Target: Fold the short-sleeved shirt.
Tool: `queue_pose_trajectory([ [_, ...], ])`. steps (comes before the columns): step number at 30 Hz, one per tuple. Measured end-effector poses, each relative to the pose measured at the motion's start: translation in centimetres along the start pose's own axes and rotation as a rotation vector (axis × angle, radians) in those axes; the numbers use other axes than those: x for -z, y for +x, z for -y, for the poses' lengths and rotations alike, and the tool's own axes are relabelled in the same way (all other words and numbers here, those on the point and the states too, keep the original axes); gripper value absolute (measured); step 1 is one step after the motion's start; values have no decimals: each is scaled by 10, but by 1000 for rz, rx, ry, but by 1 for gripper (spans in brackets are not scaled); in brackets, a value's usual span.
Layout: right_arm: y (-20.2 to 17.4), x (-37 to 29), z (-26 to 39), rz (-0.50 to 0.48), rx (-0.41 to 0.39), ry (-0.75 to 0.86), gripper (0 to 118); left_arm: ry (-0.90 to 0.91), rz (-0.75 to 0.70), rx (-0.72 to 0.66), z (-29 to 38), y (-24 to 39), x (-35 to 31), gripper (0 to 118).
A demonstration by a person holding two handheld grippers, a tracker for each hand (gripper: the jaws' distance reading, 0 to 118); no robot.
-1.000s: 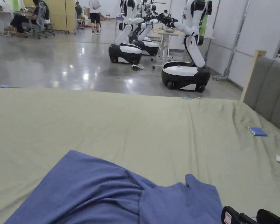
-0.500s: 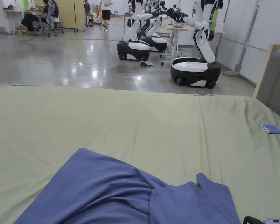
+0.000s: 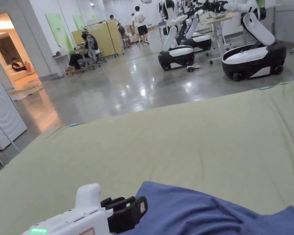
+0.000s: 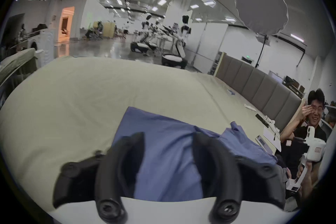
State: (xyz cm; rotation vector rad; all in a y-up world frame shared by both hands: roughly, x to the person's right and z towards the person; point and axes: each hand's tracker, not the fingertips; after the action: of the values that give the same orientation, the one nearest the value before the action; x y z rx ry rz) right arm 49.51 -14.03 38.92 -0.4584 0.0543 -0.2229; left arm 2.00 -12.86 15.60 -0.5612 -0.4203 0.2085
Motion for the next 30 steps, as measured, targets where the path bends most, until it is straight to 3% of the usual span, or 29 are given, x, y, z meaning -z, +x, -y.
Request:
queue_pose_trajectory([
  [4,16,7,4,13,61,-33,0,-180,-81,61,-45,-24,91,60],
  [9,31,12,4,67,88,-57,0,-300,-209,-33,-67,-61,190,60],
  [16,51,7,8,114,140,-80,0,-447,-275,50,-40,-63,242,58],
  [18,56,7,8,120,153,-88,0,-416,-287,60,-41,-60,243,49],
  [21,60,7,7,115,186,-93,0,-439,-331,135,-41,-53,244,21],
  [25,63,21,-11,111,181,-106,0,-450,-350,149,-37,-45,248,17],
  [26,64,28,-21,120,171,-134,7,-459,-358,165,-38,-42,248,16],
  [27,65,36,-31,131,165,-148,26,-463,-360,188,-37,-38,249,16],
  [29,72,55,-47,141,157,-160,89,-478,-360,227,-36,-30,247,16],
  [30,79,72,-53,127,164,-207,89,-484,-360,221,-34,-30,250,16],
])
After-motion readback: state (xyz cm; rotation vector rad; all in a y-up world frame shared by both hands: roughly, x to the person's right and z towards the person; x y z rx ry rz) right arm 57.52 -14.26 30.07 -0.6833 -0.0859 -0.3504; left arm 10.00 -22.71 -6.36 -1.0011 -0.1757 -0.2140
